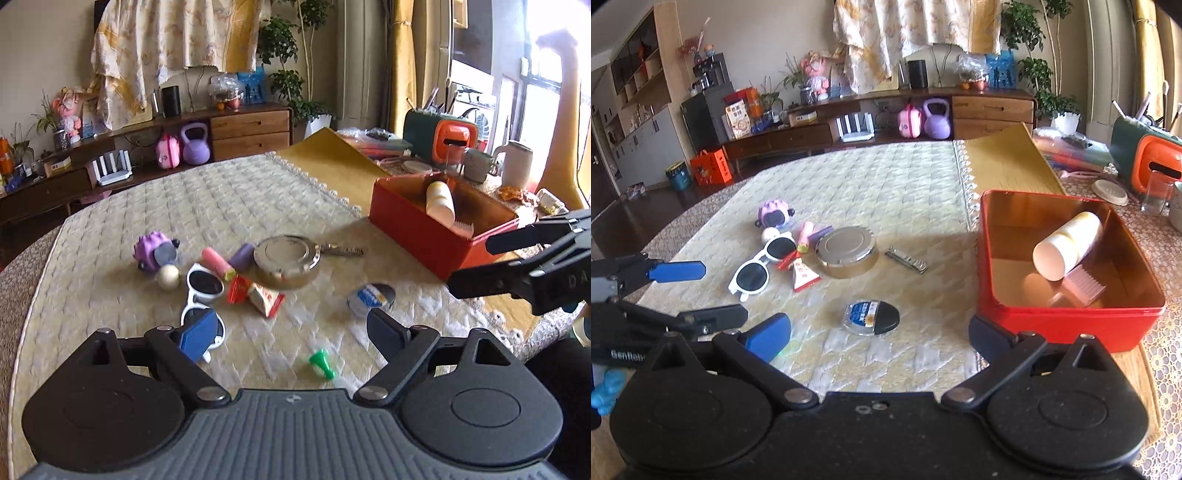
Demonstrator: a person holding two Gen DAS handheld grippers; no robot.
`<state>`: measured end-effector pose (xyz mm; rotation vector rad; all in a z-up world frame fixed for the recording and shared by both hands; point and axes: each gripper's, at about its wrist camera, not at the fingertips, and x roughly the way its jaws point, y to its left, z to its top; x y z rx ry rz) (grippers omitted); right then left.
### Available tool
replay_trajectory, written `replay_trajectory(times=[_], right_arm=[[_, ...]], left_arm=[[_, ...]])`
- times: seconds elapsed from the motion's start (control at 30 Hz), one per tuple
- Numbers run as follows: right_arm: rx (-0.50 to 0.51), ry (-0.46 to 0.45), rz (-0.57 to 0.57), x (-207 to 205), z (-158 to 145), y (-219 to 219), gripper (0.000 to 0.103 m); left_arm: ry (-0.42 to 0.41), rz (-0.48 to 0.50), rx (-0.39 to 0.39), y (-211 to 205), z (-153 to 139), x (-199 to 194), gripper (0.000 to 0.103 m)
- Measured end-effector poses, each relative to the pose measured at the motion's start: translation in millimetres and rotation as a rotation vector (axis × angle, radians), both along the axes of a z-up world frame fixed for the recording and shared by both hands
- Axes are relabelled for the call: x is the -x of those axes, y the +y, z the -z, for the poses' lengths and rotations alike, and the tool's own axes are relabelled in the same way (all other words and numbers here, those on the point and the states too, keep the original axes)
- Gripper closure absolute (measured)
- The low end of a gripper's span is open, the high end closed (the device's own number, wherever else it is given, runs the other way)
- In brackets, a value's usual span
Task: Organize rigid objects
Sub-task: 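Grasp the blue-labelled round tin with the right gripper while the left grasps the green peg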
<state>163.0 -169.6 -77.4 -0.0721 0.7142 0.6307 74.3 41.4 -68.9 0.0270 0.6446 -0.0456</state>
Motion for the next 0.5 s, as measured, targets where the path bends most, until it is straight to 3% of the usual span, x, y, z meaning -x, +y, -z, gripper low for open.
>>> replay_trajectory(times=[0.5], right_arm=[[0.076,0.048,-0.024,-27,29,31,0.002]], left_arm=[[0.053,-0.013,0.027,-16,37,-4,0.015]])
